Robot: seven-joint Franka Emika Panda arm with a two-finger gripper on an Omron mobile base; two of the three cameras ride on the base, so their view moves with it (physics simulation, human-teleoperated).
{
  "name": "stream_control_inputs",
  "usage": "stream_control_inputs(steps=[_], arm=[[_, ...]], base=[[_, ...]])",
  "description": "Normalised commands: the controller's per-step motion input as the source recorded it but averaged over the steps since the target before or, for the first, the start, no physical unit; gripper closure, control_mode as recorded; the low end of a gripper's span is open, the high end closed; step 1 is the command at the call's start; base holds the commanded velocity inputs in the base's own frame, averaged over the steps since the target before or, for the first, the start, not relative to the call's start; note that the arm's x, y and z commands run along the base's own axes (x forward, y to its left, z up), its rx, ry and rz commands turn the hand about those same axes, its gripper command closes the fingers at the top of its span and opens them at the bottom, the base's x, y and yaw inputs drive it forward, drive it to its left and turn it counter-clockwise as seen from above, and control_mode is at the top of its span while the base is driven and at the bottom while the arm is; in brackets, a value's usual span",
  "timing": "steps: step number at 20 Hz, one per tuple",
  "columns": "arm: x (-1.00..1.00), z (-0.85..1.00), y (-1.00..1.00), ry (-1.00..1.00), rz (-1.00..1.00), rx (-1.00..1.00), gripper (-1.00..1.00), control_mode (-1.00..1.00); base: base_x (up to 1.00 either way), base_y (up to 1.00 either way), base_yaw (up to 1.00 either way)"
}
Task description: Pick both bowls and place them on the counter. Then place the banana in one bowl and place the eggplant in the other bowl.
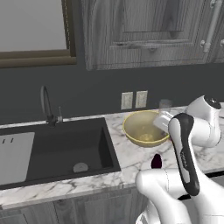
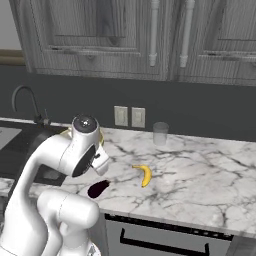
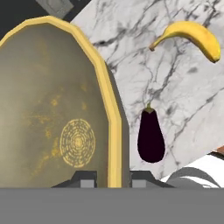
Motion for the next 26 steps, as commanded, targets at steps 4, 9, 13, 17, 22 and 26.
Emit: stream_control_inputs(steps=[4,9,13,17,22,26], arm=[[0.52,-0.45,0.0,0.07,0.0,0.03,1.0,-1.0],[0.65,-0.23,-0.01,0.02,0.0,0.08,1.0,-1.0],[0.68,-0.25,-0.05,0.05,0.0,0.09,1.0,-1.0],[0.63,-0.25,-0.09,0.09,0.02,0.03,1.0,-1.0],[0.55,-0.24,-0.08,0.12,0.04,0.0,1.0,-1.0],[0.48,-0.29,-0.04,0.07,0.02,0.0,1.0,-1.0]], base=[[0.0,0.0,0.0],[0.0,0.0,0.0],[0.0,0.0,0.0],[0.0,0.0,0.0],[0.0,0.0,0.0],[0.0,0.0,0.0]])
